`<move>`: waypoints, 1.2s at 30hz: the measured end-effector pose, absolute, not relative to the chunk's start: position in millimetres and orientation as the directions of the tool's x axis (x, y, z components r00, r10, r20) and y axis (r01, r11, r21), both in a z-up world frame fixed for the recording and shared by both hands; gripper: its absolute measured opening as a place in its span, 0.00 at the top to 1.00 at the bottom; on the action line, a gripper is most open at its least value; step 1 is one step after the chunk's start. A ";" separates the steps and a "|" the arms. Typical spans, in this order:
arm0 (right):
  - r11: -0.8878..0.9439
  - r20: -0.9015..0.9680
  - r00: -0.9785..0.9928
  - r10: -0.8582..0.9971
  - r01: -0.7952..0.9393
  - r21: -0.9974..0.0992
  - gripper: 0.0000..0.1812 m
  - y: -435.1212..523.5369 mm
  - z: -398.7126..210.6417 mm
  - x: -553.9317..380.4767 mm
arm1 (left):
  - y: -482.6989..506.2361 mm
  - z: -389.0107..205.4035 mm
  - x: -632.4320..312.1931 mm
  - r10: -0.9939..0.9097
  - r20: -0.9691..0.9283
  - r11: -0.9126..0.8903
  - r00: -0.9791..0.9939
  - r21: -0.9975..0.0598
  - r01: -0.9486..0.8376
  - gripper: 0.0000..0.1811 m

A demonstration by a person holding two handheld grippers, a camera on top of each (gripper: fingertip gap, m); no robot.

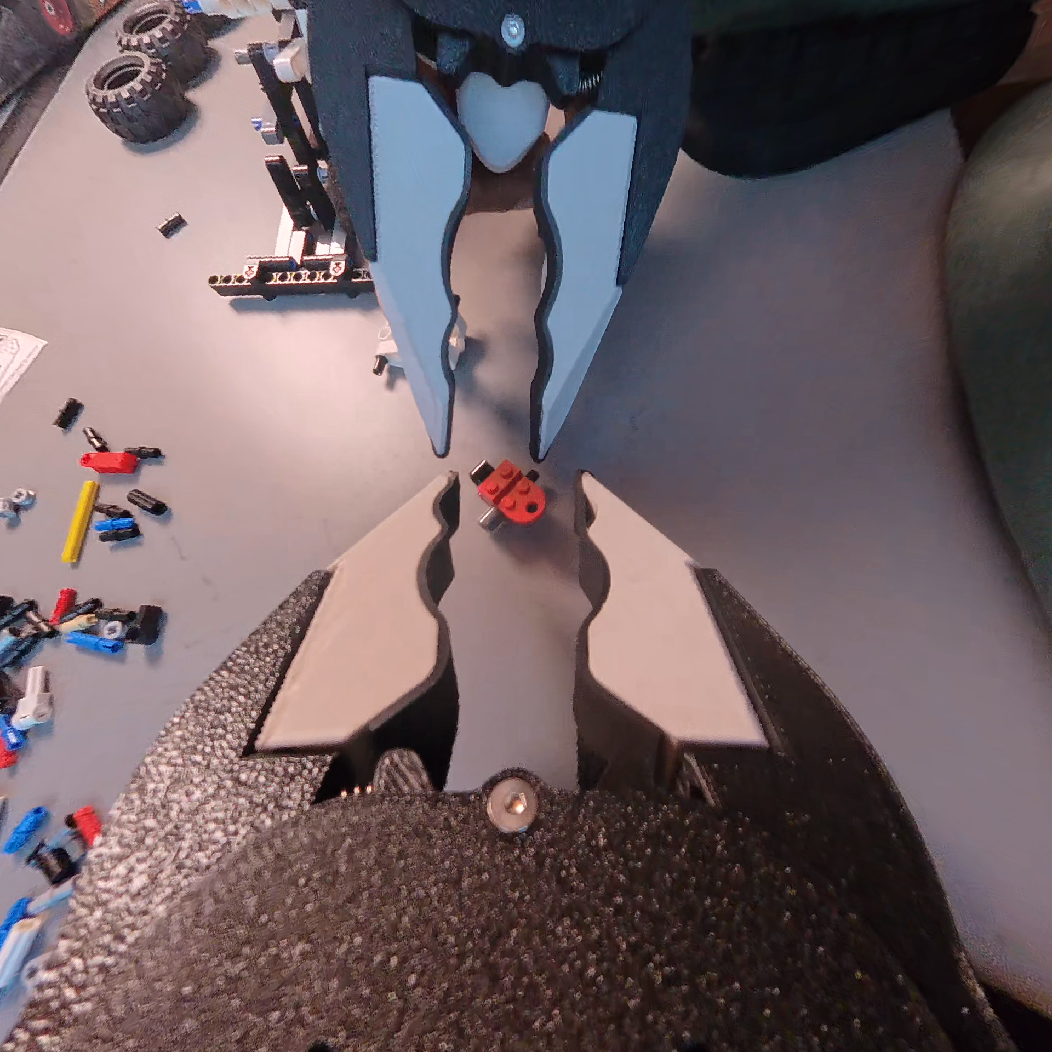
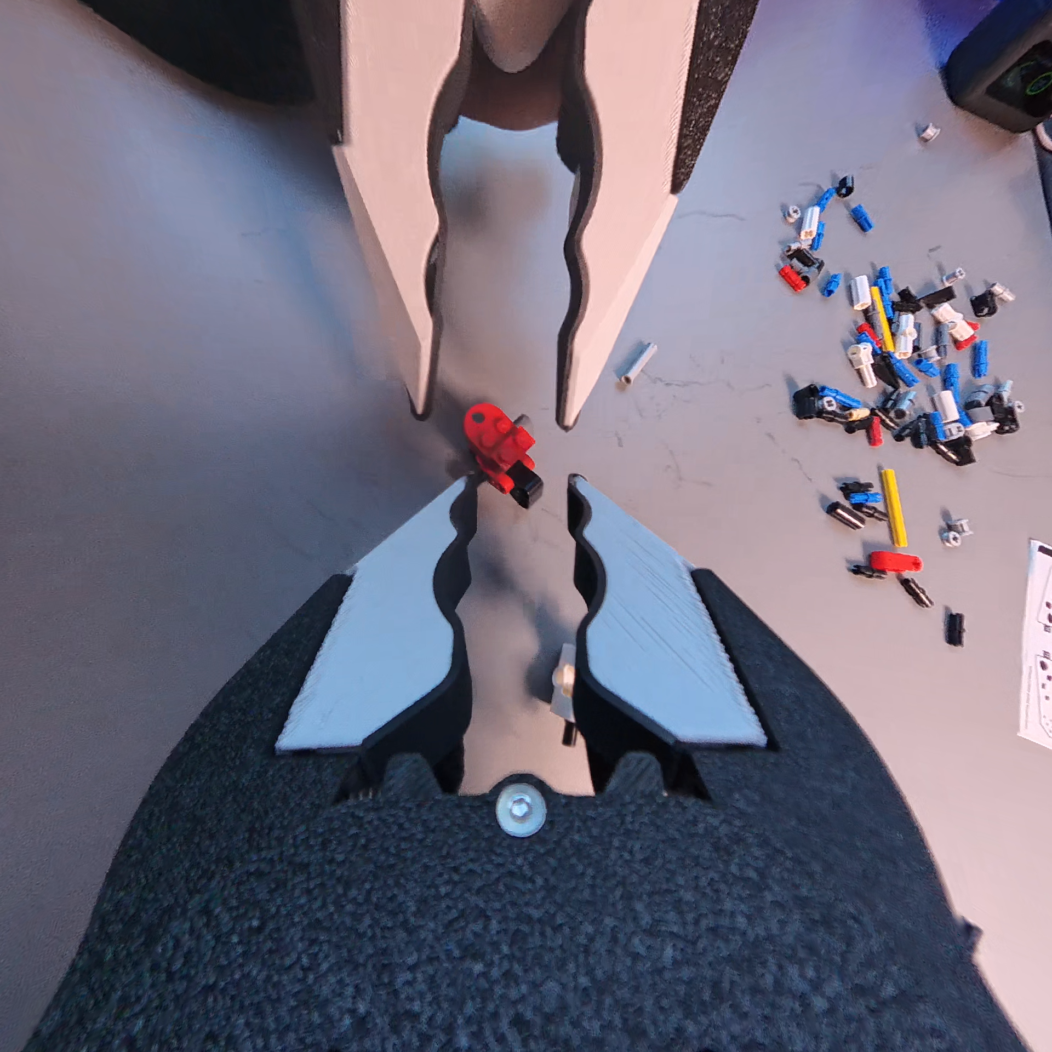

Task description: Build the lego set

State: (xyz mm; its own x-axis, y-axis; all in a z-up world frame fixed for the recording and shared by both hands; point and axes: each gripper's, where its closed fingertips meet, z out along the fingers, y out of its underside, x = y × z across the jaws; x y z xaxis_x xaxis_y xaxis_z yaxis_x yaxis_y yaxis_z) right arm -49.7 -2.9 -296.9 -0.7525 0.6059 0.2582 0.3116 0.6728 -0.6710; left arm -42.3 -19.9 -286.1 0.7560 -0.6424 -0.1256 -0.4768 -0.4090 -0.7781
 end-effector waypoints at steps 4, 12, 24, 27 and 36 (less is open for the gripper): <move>0.689 0.245 -0.761 0.601 0.337 -0.642 0.81 4.6 -304.1 -46.4 | -14.3 -295.9 -41.1 -0.622 -0.096 -0.463 0.777 -0.756 -0.463 0.86; 0.665 0.251 -0.736 0.628 0.340 -0.665 0.82 12.7 -297.9 -43.1 | -20.6 -298.5 -56.2 -0.635 -0.172 -0.430 0.753 -0.731 -0.530 0.86; 0.573 0.258 -0.659 0.706 0.318 -0.755 0.79 23.3 -274.8 -49.1 | -25.6 -290.2 -78.1 -0.606 -0.182 -0.427 0.774 -0.747 -0.510 0.82; 0.510 0.253 -0.604 0.756 0.301 -0.806 0.79 31.7 -259.7 -55.9 | -24.4 -266.2 -90.1 -0.549 -0.119 -0.397 0.827 -0.834 -0.383 0.81; 0.302 0.247 -0.312 0.917 0.142 -0.942 0.78 79.1 -207.6 -80.5 | -6.2 -208.0 -176.1 -0.101 0.067 -0.175 0.993 -0.983 0.049 0.74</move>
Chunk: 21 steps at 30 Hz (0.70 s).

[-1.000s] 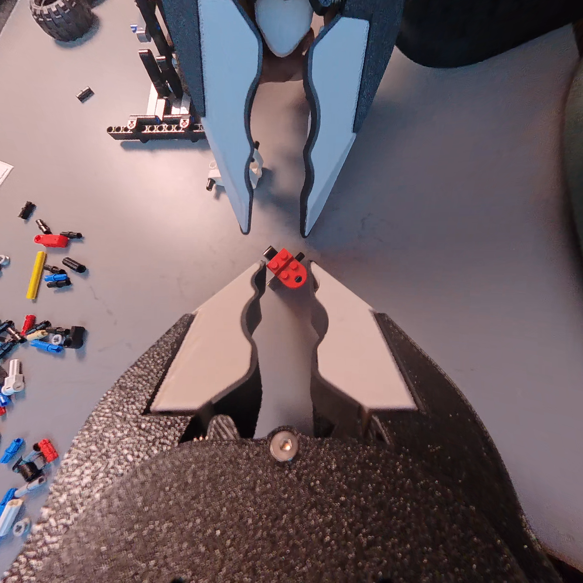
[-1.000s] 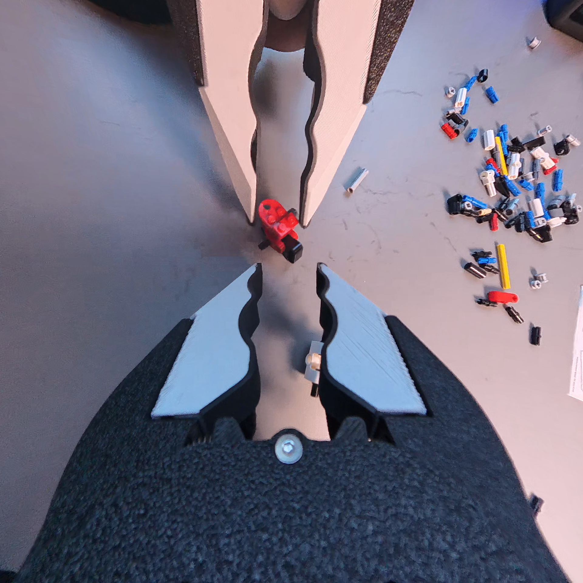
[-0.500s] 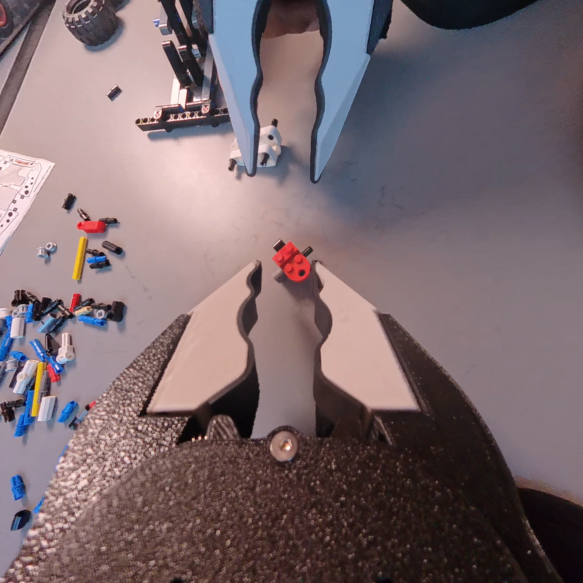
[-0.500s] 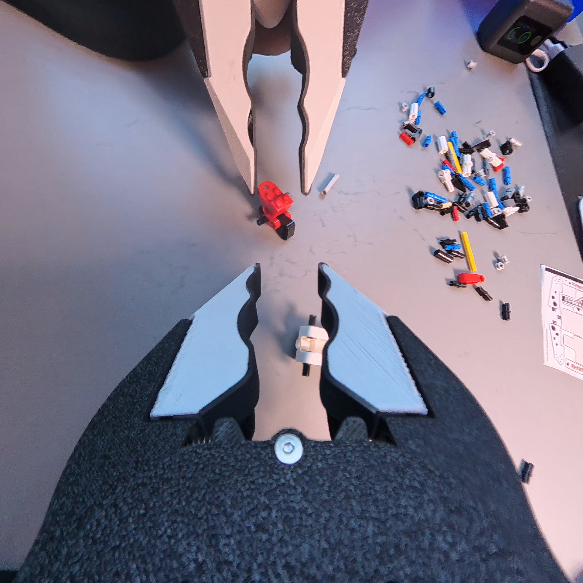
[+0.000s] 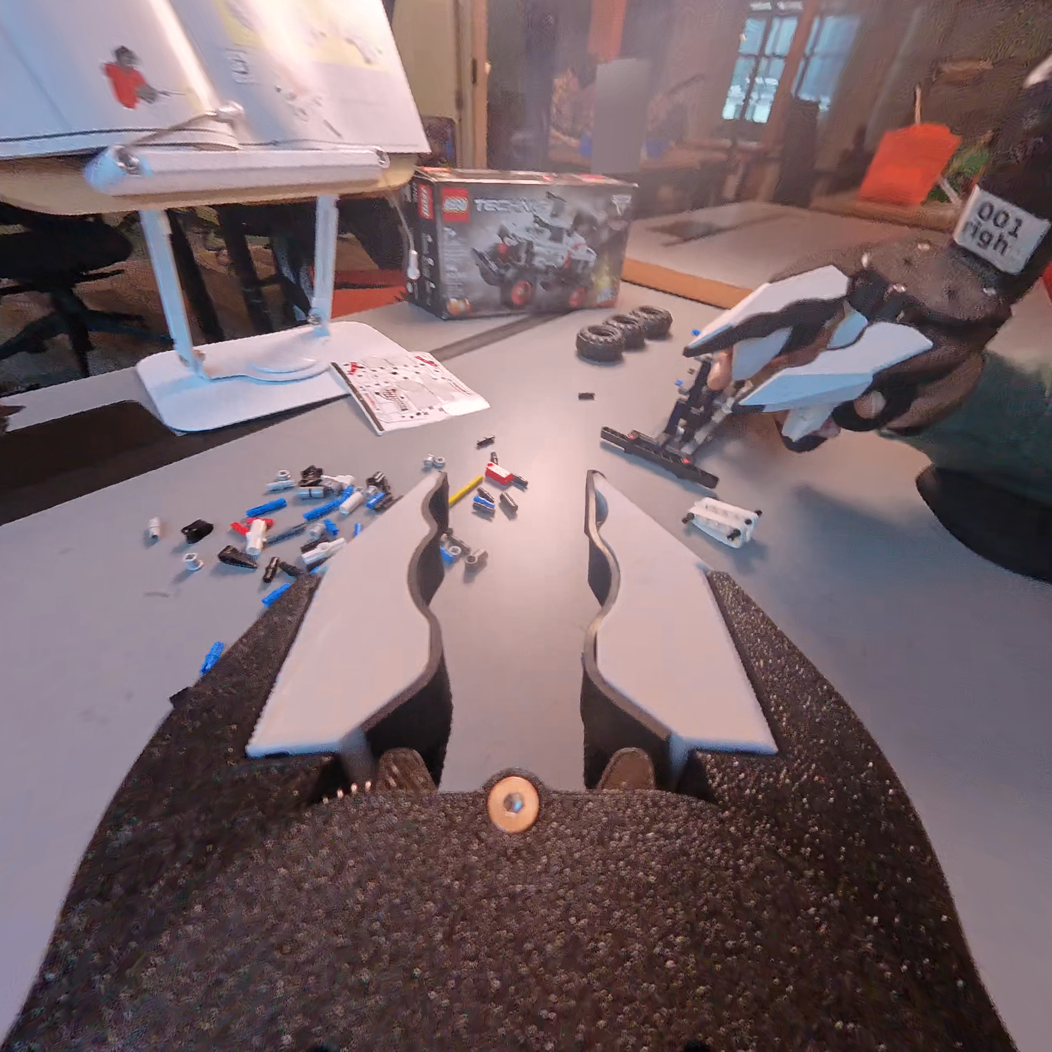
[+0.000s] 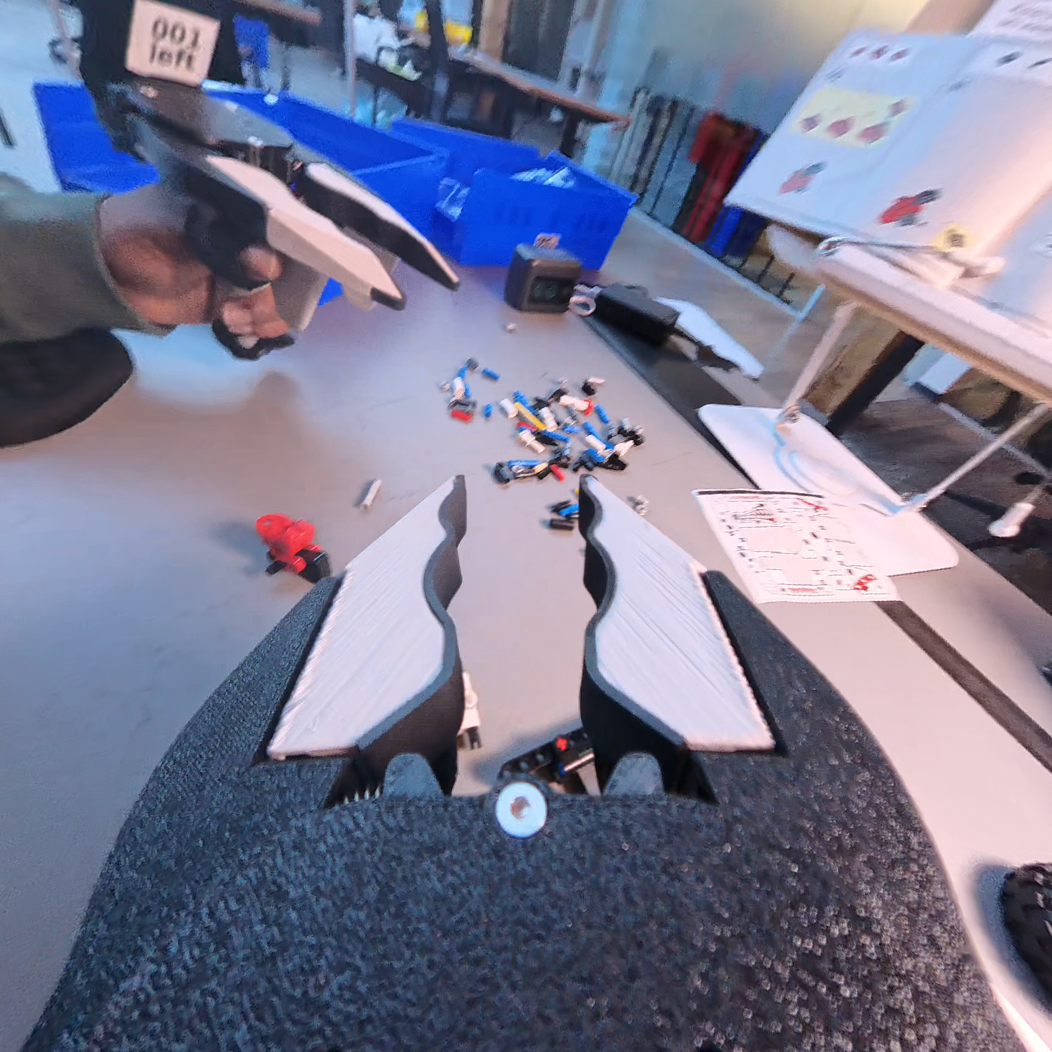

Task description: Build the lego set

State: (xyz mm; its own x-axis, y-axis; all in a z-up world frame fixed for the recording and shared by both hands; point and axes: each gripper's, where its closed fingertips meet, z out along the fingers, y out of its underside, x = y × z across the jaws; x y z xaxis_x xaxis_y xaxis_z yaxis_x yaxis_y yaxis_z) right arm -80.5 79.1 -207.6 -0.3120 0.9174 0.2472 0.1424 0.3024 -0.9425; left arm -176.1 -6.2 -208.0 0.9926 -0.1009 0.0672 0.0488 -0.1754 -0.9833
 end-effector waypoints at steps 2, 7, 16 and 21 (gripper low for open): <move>0.296 0.262 -0.256 0.930 0.101 -0.950 0.77 87.6 -200.2 -82.0 | -7.2 -204.7 -189.0 -0.037 0.096 -0.138 0.995 -0.986 0.090 0.74; 0.258 0.248 -0.197 0.949 0.028 -0.966 0.73 93.9 -189.6 -83.2 | -1.7 -206.5 -218.6 0.105 0.079 -0.115 0.991 -0.989 0.091 0.77; 0.278 0.277 -0.203 0.939 -0.022 -0.960 1.00 90.7 -185.9 -79.3 | 30.8 -230.5 -287.3 0.273 0.007 -0.240 0.962 -0.968 0.075 0.85; 0.266 0.262 -0.189 0.946 0.000 -0.964 1.00 97.7 -188.7 -78.4 | 41.5 -231.2 -331.0 0.328 -0.113 -0.331 0.938 -0.943 0.002 0.90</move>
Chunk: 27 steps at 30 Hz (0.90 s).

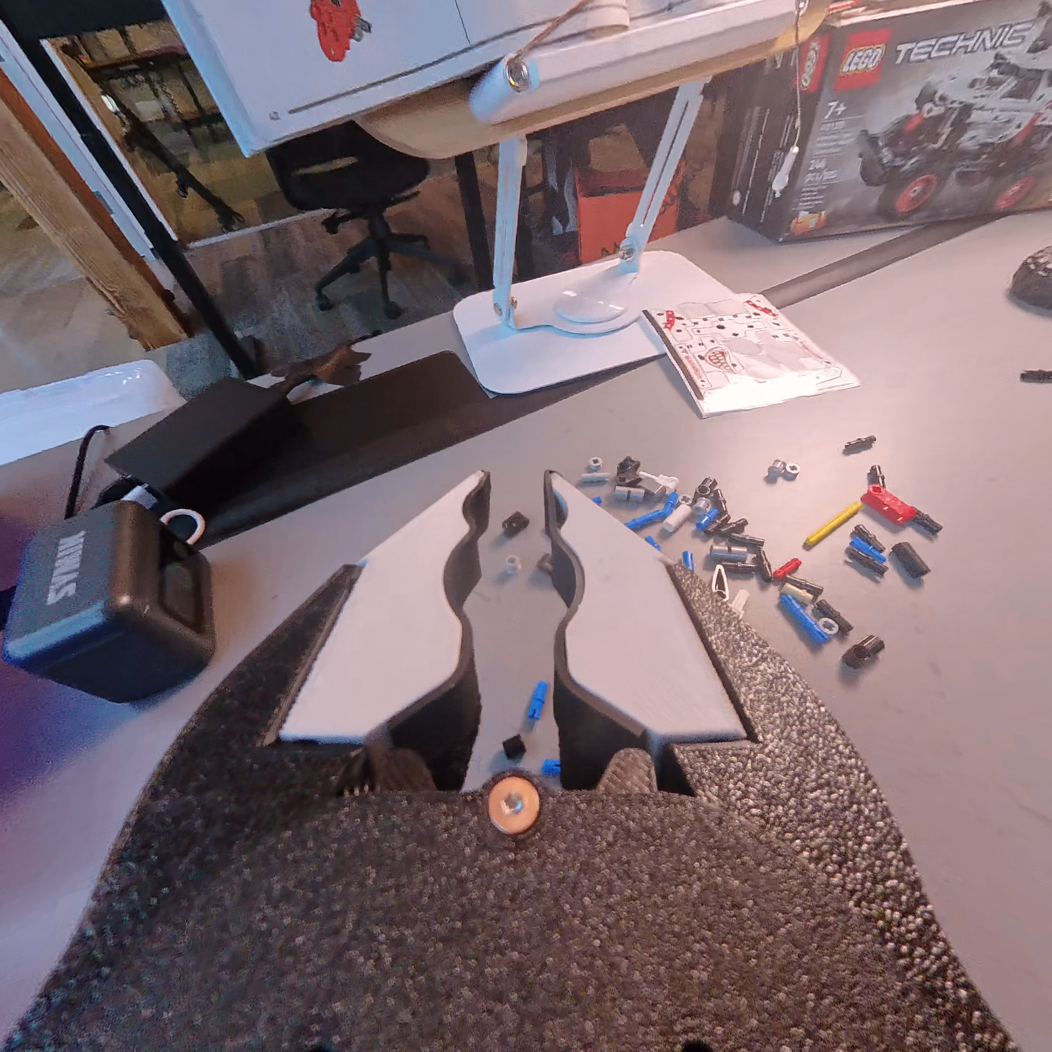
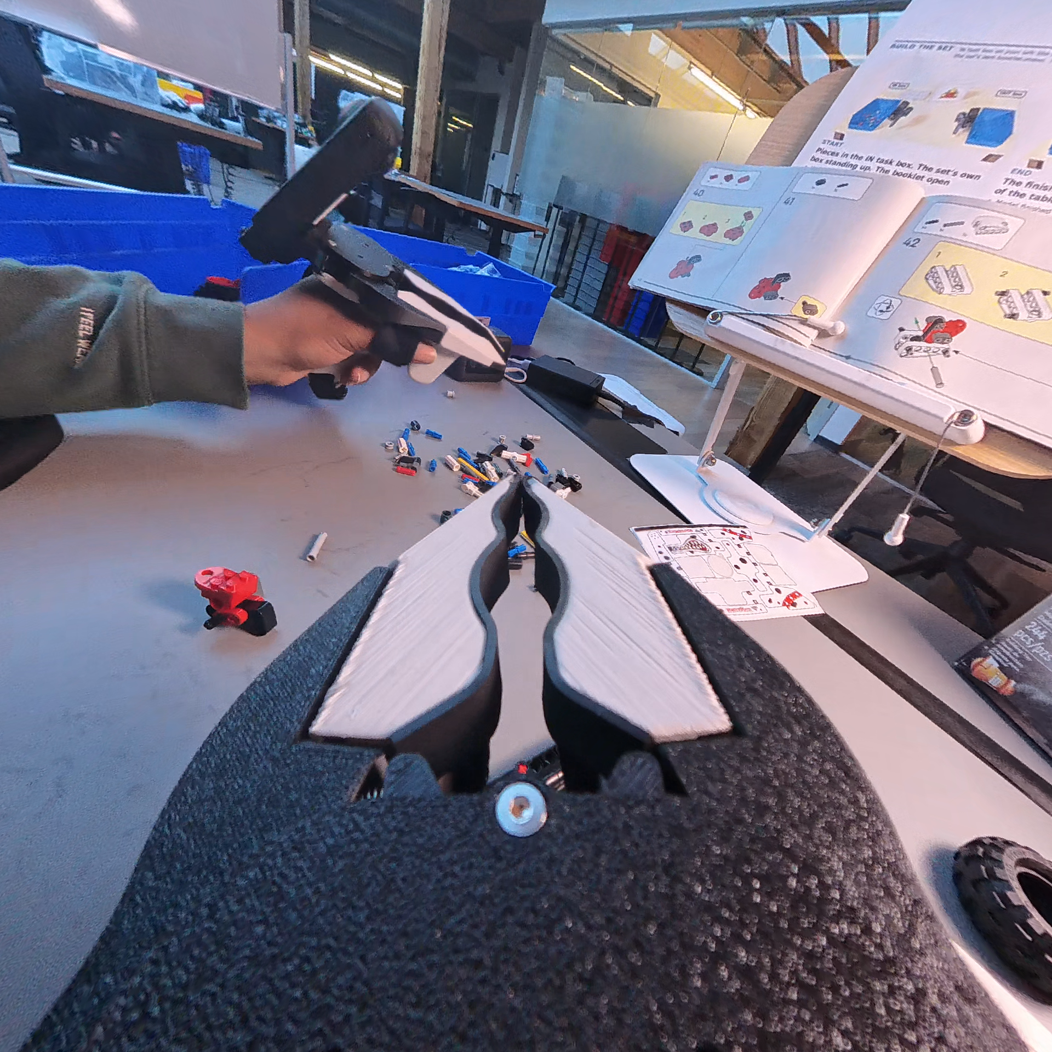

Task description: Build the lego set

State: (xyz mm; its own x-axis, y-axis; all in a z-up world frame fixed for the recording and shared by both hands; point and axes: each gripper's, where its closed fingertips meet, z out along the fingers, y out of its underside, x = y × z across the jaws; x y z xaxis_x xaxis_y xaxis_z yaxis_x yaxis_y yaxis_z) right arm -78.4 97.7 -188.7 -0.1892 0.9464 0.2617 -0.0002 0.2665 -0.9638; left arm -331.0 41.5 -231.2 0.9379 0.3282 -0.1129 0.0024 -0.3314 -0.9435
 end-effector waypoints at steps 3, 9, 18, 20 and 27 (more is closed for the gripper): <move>0.273 0.266 -0.189 0.945 0.009 -0.962 1.00 99.3 -190.7 -78.1 | 43.2 -250.9 -338.5 0.261 -0.070 -0.467 0.963 -0.882 0.062 0.90; 0.301 0.286 -0.223 0.932 0.036 -0.953 1.00 95.1 -200.0 -78.1 | 36.2 -284.5 -297.8 0.034 0.112 -0.632 0.993 -0.767 0.109 0.91; 0.355 0.333 -0.242 0.911 0.053 -0.933 1.00 90.3 -207.4 -77.7 | 45.9 -304.4 -239.1 -0.211 0.077 -0.692 0.975 -0.716 -0.093 0.92; 0.357 0.334 -0.243 0.911 0.053 -0.933 1.00 89.9 -207.8 -77.7 | 50.0 -306.0 -239.0 -0.206 0.045 -0.690 0.978 -0.715 -0.113 0.92; 0.355 0.330 -0.251 0.910 0.060 -0.933 1.00 89.2 -210.4 -78.3 | 63.8 -300.5 -254.5 -0.149 -0.020 -0.663 0.989 -0.740 -0.115 0.92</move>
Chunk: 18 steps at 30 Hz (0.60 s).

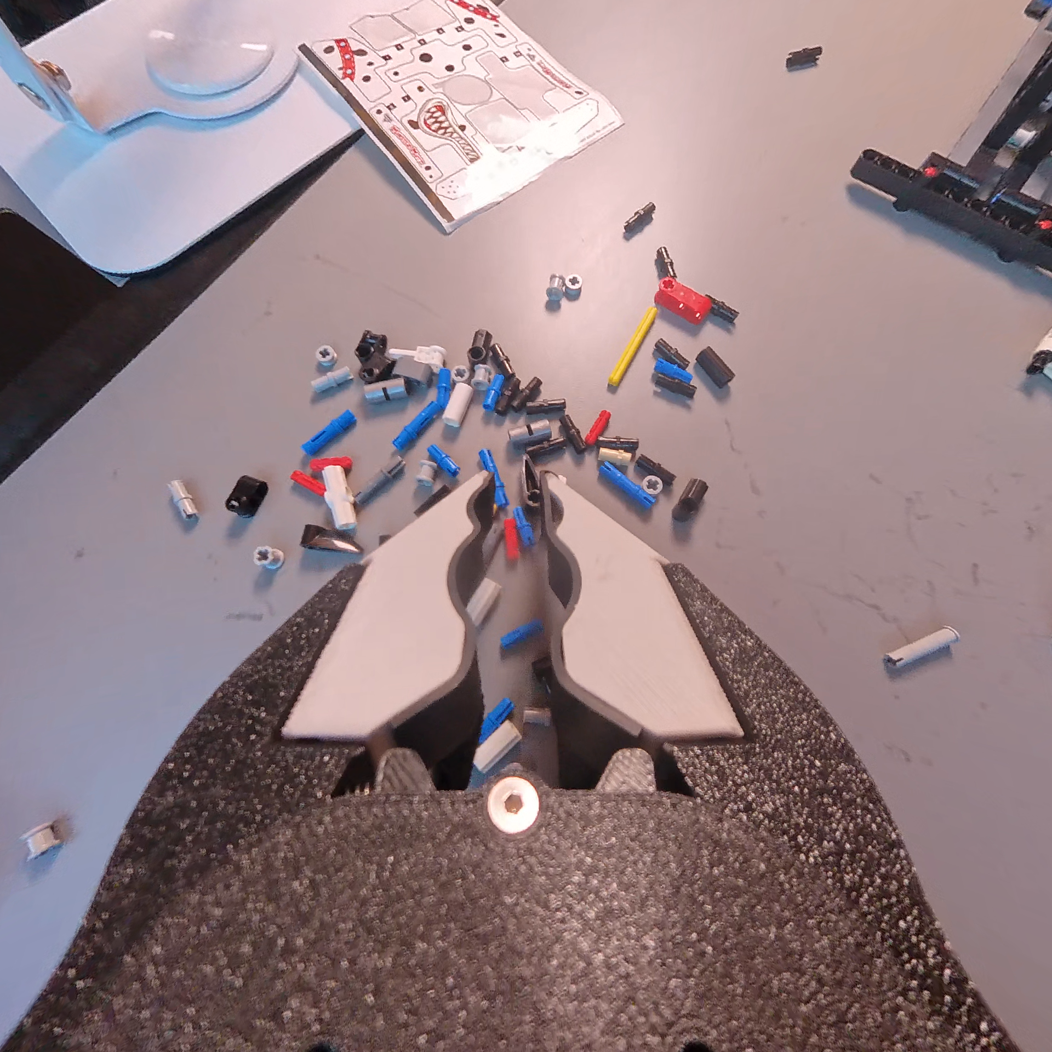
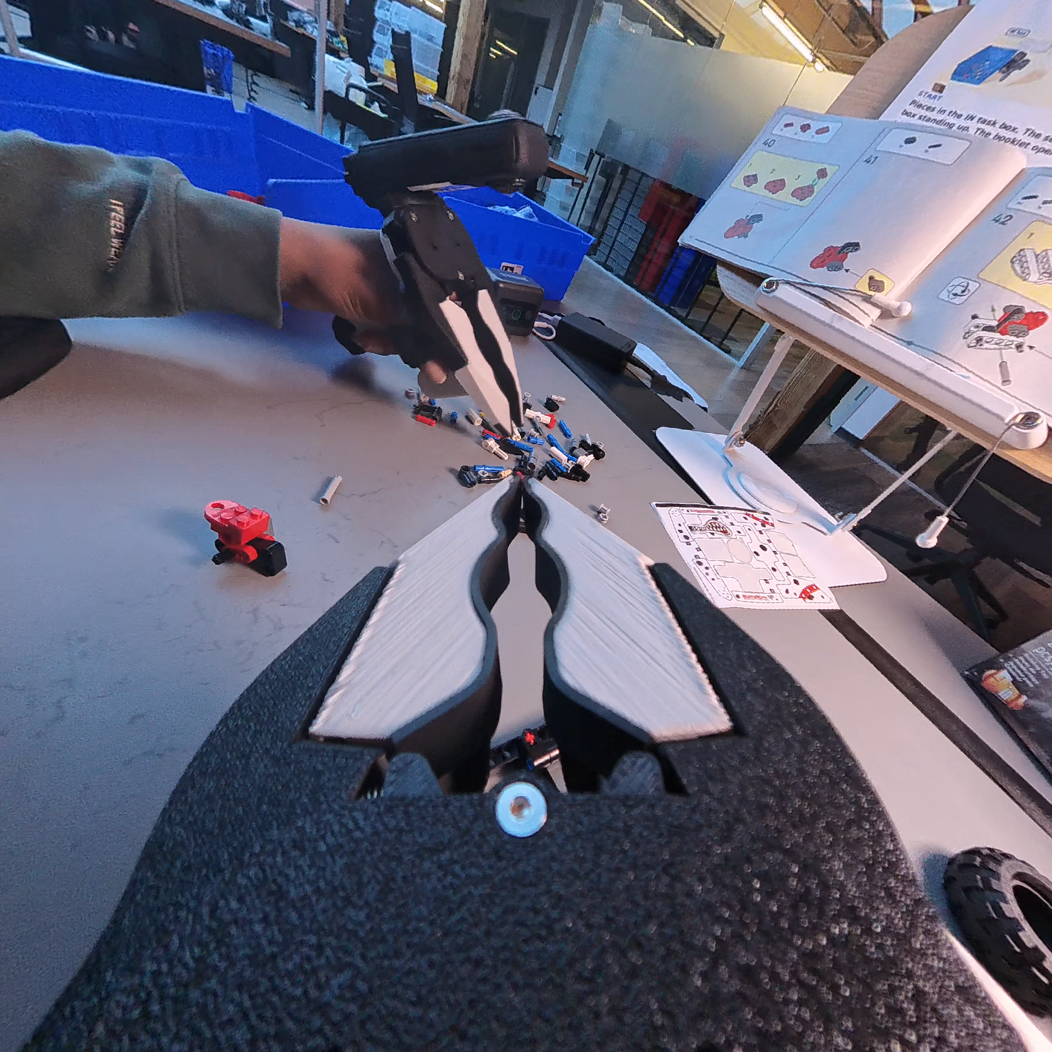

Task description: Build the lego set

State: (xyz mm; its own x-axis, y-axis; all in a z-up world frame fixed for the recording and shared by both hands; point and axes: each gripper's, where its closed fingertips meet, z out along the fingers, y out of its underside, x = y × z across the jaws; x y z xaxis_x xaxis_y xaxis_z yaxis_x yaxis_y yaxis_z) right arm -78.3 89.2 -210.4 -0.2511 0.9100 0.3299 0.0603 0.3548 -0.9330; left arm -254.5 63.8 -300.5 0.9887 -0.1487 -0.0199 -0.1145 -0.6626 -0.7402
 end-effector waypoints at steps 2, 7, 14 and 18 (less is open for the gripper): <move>0.358 0.331 -0.254 0.909 0.064 -0.932 1.00 88.9 -211.8 -78.5 | 67.0 -301.2 -260.6 -0.131 -0.036 -0.669 0.991 -0.735 -0.115 0.92; 0.361 0.334 -0.256 0.907 0.069 -0.930 1.00 89.8 -213.2 -78.4 | 76.0 -299.3 -281.1 -0.061 -0.050 -0.666 0.997 -0.742 -0.078 0.91; 0.361 0.330 -0.260 0.907 0.078 -0.929 1.00 90.3 -216.3 -79.0 | 89.9 -293.1 -302.9 -0.013 -0.056 -0.657 0.998 -0.752 -0.051 0.91; 0.358 0.325 -0.264 0.908 0.087 -0.930 1.00 90.7 -219.2 -79.7 | 102.7 -292.2 -294.7 -0.080 -0.051 -0.658 0.996 -0.747 -0.091 0.91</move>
State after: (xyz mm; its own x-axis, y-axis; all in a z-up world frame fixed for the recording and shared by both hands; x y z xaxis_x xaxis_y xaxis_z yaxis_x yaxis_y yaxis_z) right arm -79.7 90.7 -219.2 -0.2637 0.9081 0.3252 0.0866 0.3581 -0.9297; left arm -294.7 102.7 -292.2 0.9955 -0.0796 -0.0509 -0.0908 -0.6583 -0.7472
